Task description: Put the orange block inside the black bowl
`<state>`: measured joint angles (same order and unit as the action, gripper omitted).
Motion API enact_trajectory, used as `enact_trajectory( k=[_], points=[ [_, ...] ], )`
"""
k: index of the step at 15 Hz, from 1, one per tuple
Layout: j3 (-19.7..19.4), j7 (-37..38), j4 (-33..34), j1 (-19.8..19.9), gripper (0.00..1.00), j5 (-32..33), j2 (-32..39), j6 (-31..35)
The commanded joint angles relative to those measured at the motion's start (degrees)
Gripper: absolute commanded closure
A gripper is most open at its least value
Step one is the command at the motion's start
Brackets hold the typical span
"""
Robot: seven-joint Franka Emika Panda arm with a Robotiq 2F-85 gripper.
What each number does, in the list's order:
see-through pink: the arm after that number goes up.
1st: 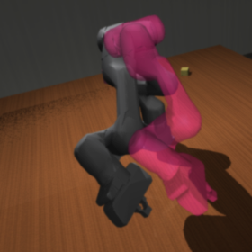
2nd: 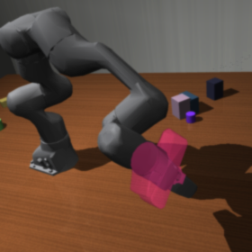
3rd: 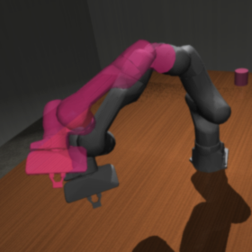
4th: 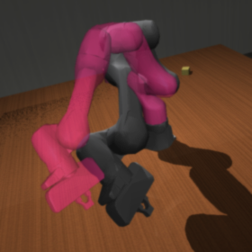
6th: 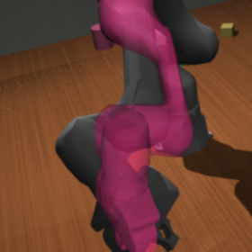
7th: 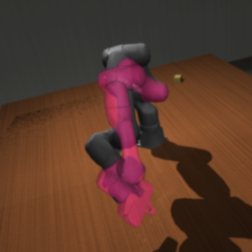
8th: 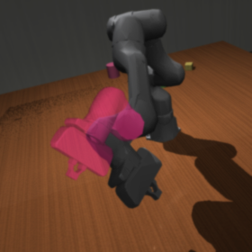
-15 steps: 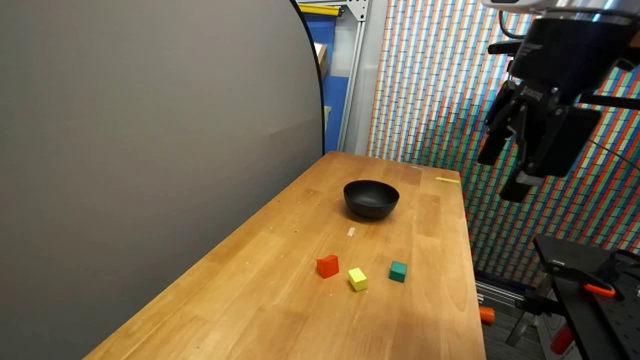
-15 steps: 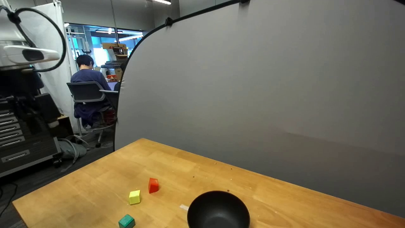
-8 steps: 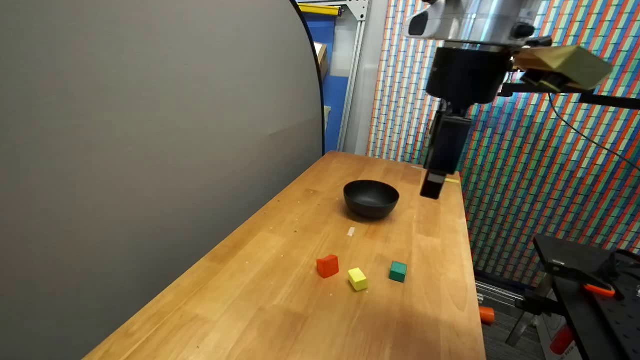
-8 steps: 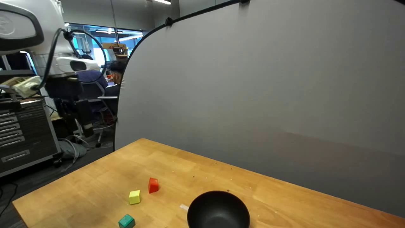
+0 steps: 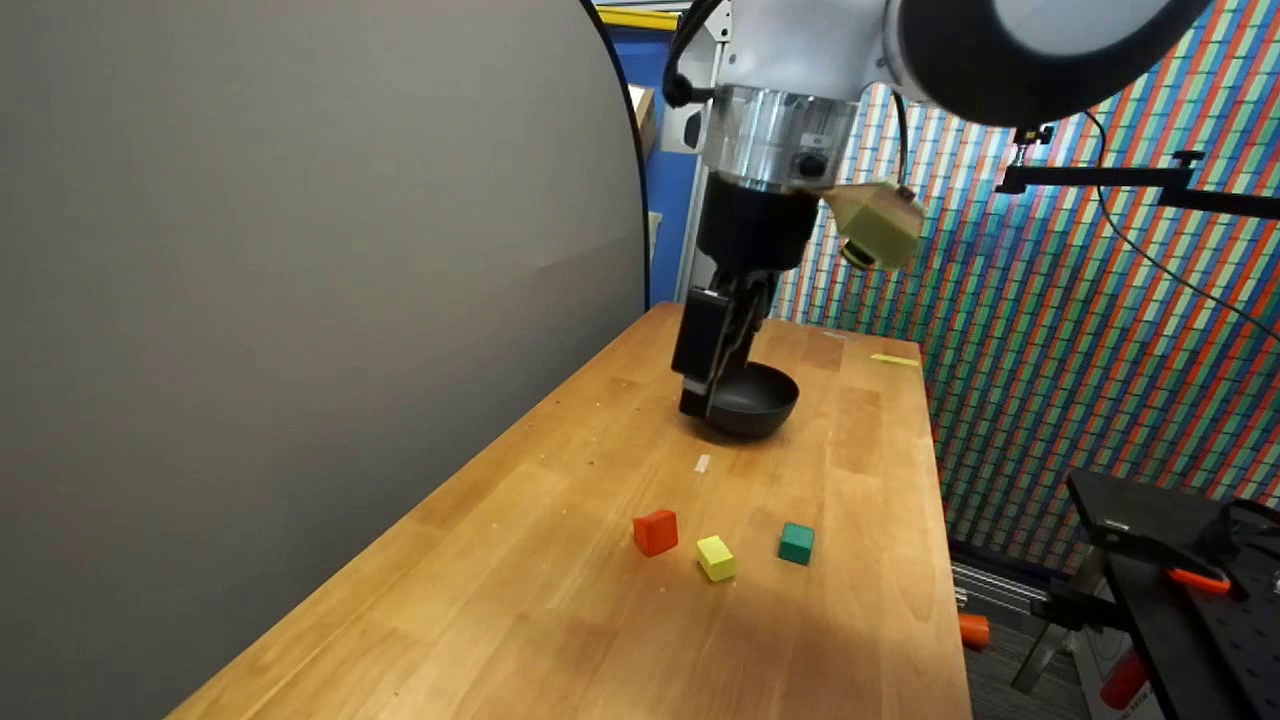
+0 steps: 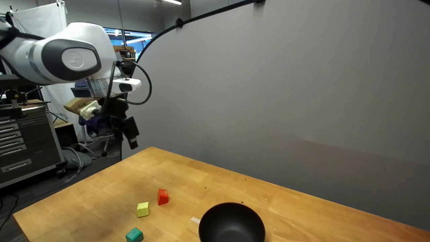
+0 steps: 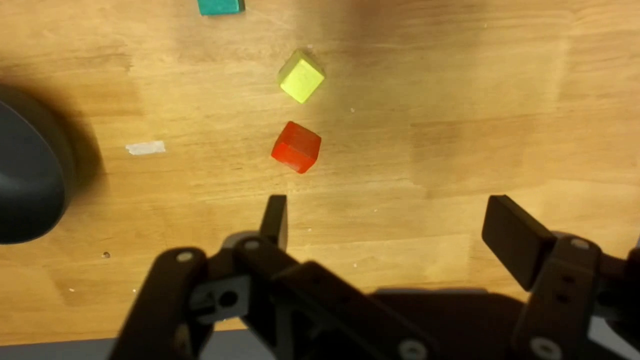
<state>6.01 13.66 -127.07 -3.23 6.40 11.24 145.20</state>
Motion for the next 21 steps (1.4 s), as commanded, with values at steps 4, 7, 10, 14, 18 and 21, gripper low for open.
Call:
enact_trajectory(
  k=[4, 7, 10, 14, 18, 21],
  points=[
    [-4.2, -0.2, 11.5, -1.2, 0.00, -0.9, 13.4, 3.7],
    [-5.4, -0.1, 15.1, -1.1, 0.00, -1.6, 17.5, 3.5],
    [-6.3, 0.1, 17.8, -1.1, 0.00, -2.6, 21.2, 3.2],
    [-6.6, 0.5, 20.5, -0.6, 0.00, -5.6, 25.3, 1.2],
    [-6.9, 1.2, 22.3, -0.6, 0.00, -8.0, 28.4, 0.6],
    [-7.5, 2.3, 23.7, -1.1, 0.00, -8.6, 30.8, -0.3]
  ],
)
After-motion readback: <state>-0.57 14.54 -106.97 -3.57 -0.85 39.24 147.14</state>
